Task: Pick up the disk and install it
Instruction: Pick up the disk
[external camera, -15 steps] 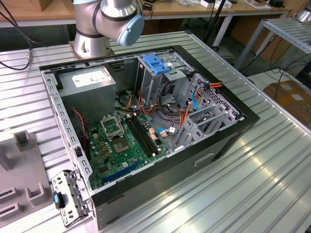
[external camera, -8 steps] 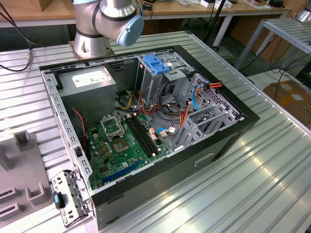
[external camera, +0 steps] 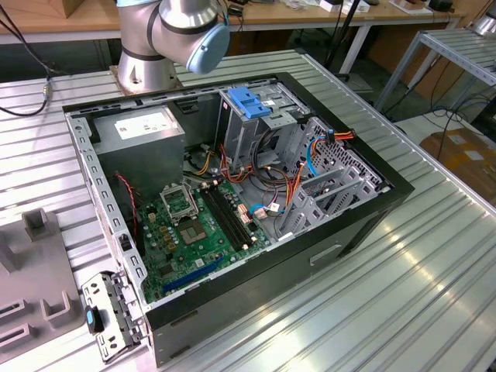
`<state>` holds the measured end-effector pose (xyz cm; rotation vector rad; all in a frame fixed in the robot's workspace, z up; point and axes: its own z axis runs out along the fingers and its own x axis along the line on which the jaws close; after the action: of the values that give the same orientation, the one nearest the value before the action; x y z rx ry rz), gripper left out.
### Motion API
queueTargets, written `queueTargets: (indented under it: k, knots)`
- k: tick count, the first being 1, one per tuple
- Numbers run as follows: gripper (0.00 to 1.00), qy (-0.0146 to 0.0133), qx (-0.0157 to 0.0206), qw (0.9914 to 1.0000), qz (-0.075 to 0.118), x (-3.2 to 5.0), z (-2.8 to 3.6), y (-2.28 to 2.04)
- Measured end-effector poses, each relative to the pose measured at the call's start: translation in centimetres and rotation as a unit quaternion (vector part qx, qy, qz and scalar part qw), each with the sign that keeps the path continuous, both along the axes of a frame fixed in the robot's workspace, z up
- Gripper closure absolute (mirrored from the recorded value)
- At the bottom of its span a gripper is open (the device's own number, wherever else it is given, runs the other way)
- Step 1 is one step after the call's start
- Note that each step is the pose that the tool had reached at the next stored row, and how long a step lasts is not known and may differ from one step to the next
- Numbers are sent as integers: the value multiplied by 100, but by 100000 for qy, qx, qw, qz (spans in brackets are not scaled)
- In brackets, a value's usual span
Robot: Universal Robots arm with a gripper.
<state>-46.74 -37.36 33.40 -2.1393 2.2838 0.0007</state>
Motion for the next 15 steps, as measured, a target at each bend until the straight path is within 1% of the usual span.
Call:
queueTargets:
  k: [3, 6, 8, 11, 12, 15]
  knots:
    - [46, -1, -9, 100000, 5, 1, -1, 0]
    - [46, -4, 2, 100000, 4, 3, -11, 15]
    - [46, -1, 134, 100000, 8, 4, -19, 22]
    - [46, -6, 163, 100000, 2, 3, -43, 35]
    - [46, -11, 167, 100000, 6, 4, -63, 36]
    - [46, 32, 164, 100000, 8, 3, -153, 40]
